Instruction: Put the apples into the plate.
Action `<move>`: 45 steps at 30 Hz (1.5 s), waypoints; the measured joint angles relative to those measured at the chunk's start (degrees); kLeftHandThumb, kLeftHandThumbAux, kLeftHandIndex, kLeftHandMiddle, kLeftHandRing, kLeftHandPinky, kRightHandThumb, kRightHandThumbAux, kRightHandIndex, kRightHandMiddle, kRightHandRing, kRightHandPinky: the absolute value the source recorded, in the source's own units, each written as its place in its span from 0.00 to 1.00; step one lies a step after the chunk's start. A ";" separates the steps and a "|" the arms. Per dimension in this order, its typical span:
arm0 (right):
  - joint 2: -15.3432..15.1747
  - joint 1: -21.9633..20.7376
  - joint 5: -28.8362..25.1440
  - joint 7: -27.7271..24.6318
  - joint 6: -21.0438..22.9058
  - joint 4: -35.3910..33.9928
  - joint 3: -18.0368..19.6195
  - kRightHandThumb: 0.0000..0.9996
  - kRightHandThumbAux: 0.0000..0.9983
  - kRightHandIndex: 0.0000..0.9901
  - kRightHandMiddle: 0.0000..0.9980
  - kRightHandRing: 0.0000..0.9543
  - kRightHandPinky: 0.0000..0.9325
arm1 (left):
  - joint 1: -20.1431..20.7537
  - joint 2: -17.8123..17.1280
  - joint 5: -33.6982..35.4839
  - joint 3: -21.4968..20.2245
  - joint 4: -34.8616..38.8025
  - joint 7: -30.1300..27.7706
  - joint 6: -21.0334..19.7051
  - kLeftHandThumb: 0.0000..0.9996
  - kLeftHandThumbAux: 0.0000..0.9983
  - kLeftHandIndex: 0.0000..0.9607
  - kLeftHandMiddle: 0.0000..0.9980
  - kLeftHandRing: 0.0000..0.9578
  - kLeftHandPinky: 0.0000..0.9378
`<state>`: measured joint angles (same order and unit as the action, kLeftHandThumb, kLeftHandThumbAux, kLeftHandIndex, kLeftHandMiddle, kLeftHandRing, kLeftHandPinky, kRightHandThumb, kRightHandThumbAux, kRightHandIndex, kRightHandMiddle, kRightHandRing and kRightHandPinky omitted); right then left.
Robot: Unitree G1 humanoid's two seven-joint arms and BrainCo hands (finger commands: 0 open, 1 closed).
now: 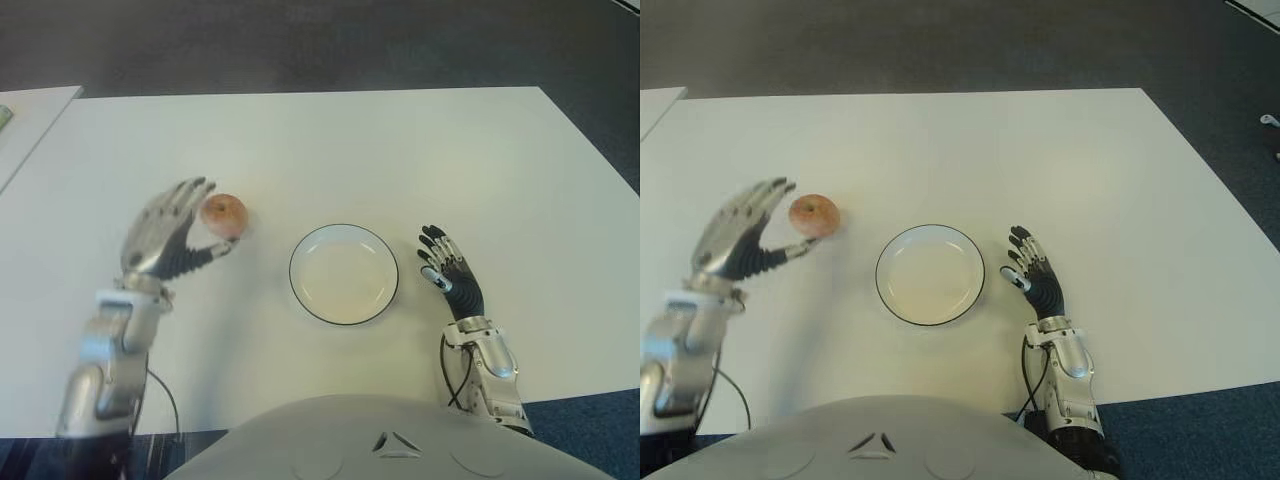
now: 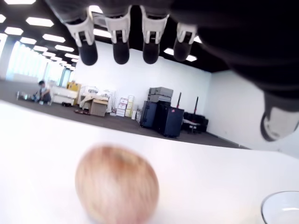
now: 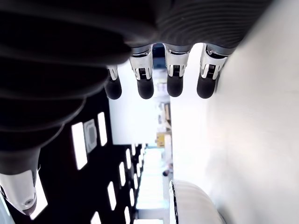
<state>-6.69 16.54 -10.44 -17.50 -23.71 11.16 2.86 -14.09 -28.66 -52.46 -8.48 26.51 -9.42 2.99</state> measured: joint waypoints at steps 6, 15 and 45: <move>-0.03 -1.28 -0.04 -0.29 -0.87 1.12 0.27 0.17 0.58 0.07 0.07 0.04 0.06 | 6.98 -6.07 -2.20 1.18 0.97 -8.70 -1.80 0.31 0.28 0.07 0.03 0.02 0.09; -0.22 -2.51 -0.25 -0.68 -1.56 2.91 0.99 0.17 0.59 0.07 0.07 0.04 0.06 | 13.60 -13.01 -2.64 5.49 -8.49 -9.66 1.87 0.29 0.26 0.07 0.04 0.03 0.10; -0.64 -1.11 -1.35 -1.37 -1.46 1.80 2.66 0.17 0.61 0.06 0.08 0.05 0.05 | 36.09 -18.94 -6.22 25.56 -46.41 2.58 13.82 0.31 0.25 0.03 0.02 0.02 0.08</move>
<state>-7.33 15.43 -11.79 -18.86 -25.17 12.96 5.52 22.01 -47.60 -58.68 17.08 -19.89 -6.84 16.81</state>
